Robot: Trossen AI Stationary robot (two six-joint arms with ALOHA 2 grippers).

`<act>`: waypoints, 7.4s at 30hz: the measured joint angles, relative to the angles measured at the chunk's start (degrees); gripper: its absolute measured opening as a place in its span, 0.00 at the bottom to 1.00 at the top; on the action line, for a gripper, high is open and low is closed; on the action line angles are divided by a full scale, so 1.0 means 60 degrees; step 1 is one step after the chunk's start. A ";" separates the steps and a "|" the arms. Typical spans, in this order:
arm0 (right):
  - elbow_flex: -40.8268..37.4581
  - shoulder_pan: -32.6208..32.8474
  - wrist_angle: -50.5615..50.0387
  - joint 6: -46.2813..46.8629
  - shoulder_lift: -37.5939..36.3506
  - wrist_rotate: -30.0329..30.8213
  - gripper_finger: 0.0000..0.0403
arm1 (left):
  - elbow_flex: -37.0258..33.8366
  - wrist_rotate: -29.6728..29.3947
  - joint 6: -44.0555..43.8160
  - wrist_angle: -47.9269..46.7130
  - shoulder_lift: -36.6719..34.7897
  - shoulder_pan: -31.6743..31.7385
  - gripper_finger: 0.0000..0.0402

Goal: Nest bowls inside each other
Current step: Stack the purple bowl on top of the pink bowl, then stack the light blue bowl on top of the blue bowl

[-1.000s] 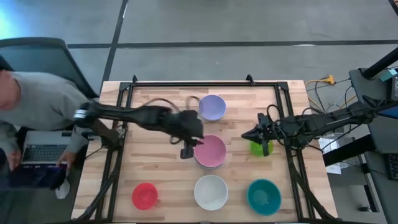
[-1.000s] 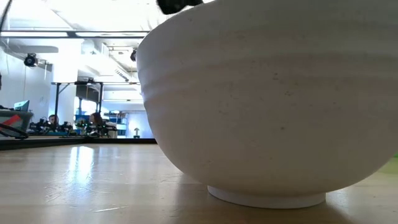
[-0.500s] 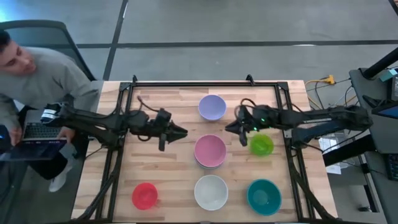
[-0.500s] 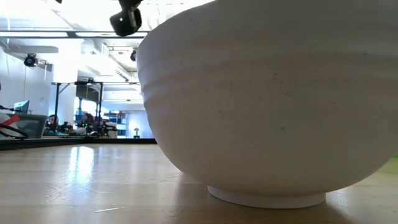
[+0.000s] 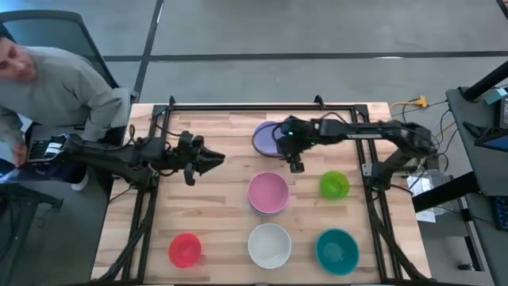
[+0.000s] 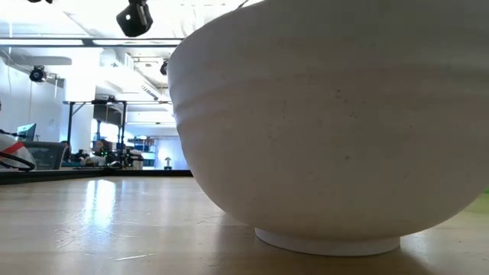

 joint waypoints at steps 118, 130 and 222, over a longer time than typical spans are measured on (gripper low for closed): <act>0.9547 0.6176 -0.7971 0.7620 0.5428 0.3168 0.13 | -0.1440 0.0834 0.1092 -0.1512 -0.3604 0.0000 0.20; 0.9808 0.6071 -0.7456 0.8188 0.4151 0.3192 0.14 | -0.1440 0.0918 0.1066 -0.1522 -0.3582 0.0000 0.20; -0.2787 0.9196 -0.1292 1.0454 -0.2722 0.0615 0.39 | -0.1356 0.3555 -0.1750 -0.0865 -0.0868 -0.0189 0.20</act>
